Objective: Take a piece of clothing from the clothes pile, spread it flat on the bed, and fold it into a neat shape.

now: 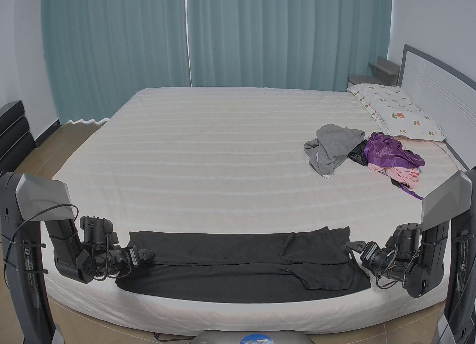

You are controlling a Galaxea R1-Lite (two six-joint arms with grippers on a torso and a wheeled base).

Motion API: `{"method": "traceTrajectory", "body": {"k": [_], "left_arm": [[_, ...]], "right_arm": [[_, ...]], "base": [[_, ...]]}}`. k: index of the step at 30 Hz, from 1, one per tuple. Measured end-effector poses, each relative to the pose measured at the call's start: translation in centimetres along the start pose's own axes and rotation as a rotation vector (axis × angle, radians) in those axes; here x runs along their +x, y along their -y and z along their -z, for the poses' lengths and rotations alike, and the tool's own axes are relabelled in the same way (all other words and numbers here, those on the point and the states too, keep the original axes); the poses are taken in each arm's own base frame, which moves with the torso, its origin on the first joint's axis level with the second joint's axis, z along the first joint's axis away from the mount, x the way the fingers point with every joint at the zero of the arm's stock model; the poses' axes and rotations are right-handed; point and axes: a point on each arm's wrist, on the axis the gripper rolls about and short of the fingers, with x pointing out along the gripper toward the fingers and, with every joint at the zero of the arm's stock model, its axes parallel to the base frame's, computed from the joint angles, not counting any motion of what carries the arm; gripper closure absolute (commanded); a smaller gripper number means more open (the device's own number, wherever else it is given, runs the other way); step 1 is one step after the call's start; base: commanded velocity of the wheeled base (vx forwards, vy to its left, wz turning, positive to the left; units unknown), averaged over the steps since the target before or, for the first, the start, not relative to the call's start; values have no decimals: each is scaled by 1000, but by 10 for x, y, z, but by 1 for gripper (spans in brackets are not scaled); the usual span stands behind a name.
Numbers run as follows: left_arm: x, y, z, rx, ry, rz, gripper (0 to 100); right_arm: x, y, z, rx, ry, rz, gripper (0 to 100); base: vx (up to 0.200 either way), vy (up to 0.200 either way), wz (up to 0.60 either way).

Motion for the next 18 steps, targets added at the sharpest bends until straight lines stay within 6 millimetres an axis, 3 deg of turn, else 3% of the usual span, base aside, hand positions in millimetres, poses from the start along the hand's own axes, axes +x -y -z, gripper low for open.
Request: {"method": "traceTrajectory", "body": {"k": [18], "left_arm": [[-4,2,0,3,65,-35,100]], "right_arm": [[0,2,2,-6,-8,7,0]], "base": [[0,0,0]]}}
